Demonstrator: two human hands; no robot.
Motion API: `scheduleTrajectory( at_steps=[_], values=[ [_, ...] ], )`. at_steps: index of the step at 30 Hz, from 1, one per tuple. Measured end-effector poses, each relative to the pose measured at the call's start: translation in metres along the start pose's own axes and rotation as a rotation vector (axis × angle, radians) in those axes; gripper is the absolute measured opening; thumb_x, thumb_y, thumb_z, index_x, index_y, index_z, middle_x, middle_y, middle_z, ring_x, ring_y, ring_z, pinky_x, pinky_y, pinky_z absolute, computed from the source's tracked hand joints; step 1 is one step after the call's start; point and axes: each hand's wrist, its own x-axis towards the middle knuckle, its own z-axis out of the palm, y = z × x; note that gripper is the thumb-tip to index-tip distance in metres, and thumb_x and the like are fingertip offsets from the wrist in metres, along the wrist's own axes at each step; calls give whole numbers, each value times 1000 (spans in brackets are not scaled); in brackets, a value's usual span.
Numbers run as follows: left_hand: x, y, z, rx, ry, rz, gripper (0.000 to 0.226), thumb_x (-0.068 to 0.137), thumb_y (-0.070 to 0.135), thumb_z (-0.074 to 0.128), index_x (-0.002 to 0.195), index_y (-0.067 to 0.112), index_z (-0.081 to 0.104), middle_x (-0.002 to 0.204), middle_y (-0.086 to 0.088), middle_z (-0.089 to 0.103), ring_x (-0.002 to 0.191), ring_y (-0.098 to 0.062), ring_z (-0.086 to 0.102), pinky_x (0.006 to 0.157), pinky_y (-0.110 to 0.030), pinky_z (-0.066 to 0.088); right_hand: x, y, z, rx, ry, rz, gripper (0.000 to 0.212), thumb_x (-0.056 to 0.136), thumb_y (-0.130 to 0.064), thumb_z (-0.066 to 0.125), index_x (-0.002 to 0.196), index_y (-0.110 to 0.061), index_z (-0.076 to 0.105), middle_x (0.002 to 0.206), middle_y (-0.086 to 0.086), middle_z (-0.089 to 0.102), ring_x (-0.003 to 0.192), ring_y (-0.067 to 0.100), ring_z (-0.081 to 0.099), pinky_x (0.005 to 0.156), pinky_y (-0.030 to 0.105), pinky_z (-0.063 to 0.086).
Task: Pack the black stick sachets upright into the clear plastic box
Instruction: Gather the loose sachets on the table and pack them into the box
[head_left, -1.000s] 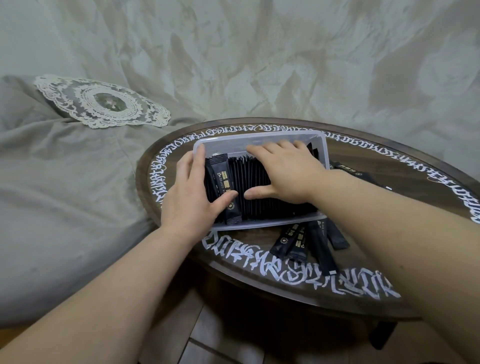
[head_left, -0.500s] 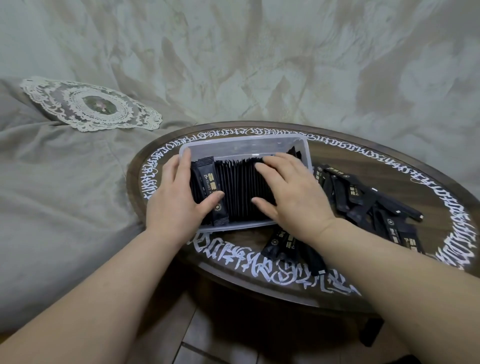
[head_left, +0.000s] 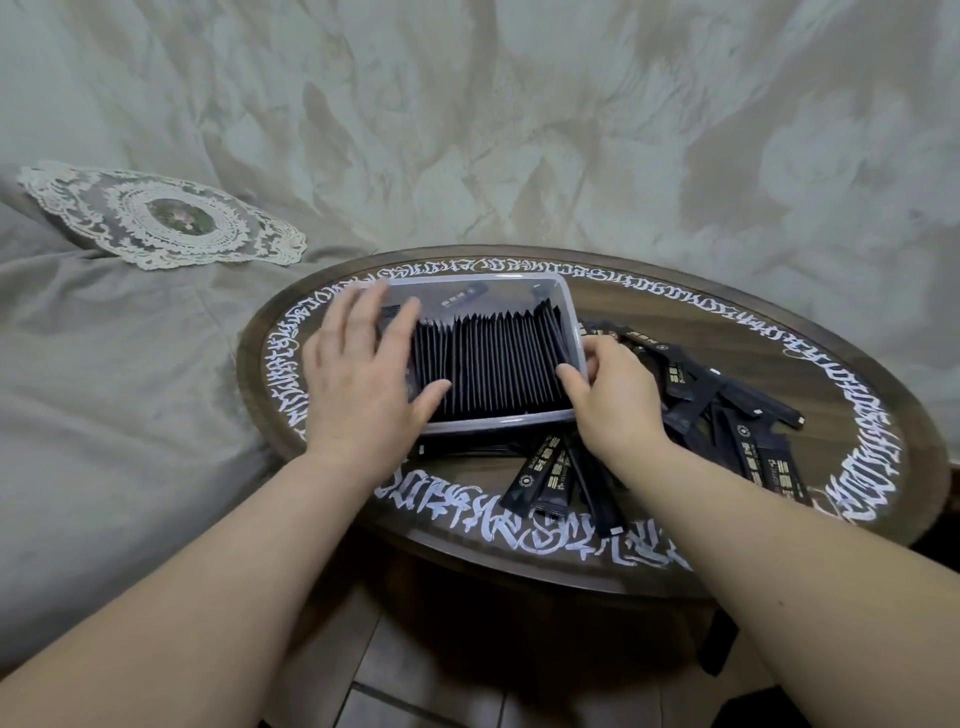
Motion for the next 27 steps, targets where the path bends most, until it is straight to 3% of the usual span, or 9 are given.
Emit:
scheduleTrajectory(
  at_steps=[3,6,10,15,21,27],
  values=[
    [4,24,4,-40,1,137,57,75,37,75,125,13,60,139,-11,49,132,-29,33,99,-50,35,-5,4,-1,61,-34,-38,24,94,-31,56,116,-20,53,88,-3,52,81,15,50,70,28,34],
    [4,45,10,-64,-69,202,56,71,33,80,121,13,63,135,-9,54,130,-28,36,95,-51,40,-9,5,0,108,-44,-79,18,95,-31,53,111,-22,52,83,-5,51,77,14,50,68,29,33],
    [5,53,17,-10,-173,219,60,75,39,75,129,18,58,141,-7,49,139,-33,29,106,-57,30,-5,5,-2,212,-89,-24,6,96,-29,51,98,-25,49,73,-9,49,68,9,49,62,31,33],
    [5,54,16,3,-207,216,58,83,39,63,137,21,50,148,-6,42,143,-33,23,109,-61,21,-3,10,-7,336,-191,55,13,93,-26,58,94,-15,50,70,-4,49,67,14,48,65,30,39],
    [35,71,15,3,-217,178,59,89,48,41,135,14,52,140,-6,51,130,-29,44,99,-46,39,-5,9,-8,356,-266,-10,15,91,-22,60,95,-14,48,69,-5,47,66,13,46,66,32,39],
    [57,75,26,7,-333,147,57,93,46,52,143,20,39,143,0,47,129,-23,44,99,-40,34,-8,11,-13,371,-329,-46,16,92,-26,58,97,-16,48,74,-5,48,68,12,46,68,32,41]
  ],
)
